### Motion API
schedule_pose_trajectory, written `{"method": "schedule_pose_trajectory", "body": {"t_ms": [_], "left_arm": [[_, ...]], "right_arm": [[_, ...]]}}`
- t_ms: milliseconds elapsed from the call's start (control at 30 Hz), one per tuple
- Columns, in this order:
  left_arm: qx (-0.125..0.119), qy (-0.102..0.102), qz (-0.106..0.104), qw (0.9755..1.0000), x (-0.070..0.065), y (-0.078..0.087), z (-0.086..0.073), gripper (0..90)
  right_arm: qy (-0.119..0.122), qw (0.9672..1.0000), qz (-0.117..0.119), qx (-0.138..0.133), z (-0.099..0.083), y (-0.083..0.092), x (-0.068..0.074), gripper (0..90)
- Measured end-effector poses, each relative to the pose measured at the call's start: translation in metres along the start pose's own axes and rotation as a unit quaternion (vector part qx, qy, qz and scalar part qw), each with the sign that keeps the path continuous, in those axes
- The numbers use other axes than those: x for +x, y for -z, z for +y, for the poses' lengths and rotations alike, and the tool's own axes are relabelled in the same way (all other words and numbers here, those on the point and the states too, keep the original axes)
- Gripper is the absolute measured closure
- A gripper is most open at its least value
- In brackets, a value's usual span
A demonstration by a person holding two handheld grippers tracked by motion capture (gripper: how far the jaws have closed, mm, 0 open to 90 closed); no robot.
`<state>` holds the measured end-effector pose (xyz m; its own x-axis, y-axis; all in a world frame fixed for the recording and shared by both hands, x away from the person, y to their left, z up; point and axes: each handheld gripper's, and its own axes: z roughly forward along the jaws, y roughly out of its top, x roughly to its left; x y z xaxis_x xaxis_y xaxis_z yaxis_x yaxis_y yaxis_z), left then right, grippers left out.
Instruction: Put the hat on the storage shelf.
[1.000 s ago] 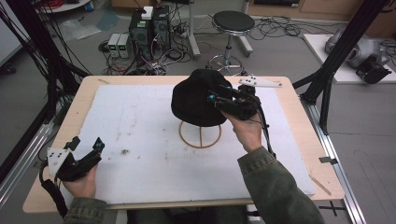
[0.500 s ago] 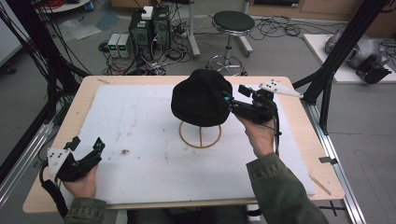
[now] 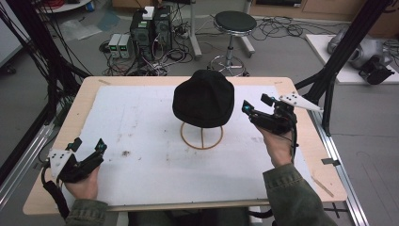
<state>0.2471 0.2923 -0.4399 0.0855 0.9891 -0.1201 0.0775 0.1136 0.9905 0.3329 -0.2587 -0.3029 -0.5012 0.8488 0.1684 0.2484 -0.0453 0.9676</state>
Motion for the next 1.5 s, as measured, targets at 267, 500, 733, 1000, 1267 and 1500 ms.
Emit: {"method": "schedule_pose_trajectory", "body": {"t_ms": [267, 500, 733, 1000, 1267, 1500], "left_arm": [[0.001, -0.005, -0.003, 1.0, -0.002, -0.002, 0.001, 20.3], [-0.002, -0.005, -0.006, 1.0, -0.004, -0.002, 0.001, 20.3], [0.003, -0.005, -0.002, 1.0, -0.003, -0.002, 0.0, 20.2], [0.002, -0.006, -0.002, 1.0, -0.004, -0.002, 0.0, 20.2], [0.006, -0.008, -0.001, 1.0, -0.004, -0.002, 0.0, 20.2], [0.006, -0.008, -0.004, 0.9999, -0.004, -0.003, -0.001, 20.2]], "right_arm": [[-0.015, 0.9993, -0.028, 0.018, -0.024, 0.014, -0.018, 14.5], [-0.024, 0.998, -0.057, 0.011, -0.048, 0.028, -0.03, 14.4], [0.0, 0.9885, -0.148, -0.029, -0.079, 0.036, -0.035, 11.0], [-0.005, 0.9812, -0.187, -0.046, -0.1, 0.041, -0.048, 11.0], [0.004, 0.9786, -0.198, -0.054, -0.12, 0.042, -0.05, 11.0], [-0.009, 0.977, -0.206, -0.055, -0.125, 0.044, -0.054, 11.0]]}}
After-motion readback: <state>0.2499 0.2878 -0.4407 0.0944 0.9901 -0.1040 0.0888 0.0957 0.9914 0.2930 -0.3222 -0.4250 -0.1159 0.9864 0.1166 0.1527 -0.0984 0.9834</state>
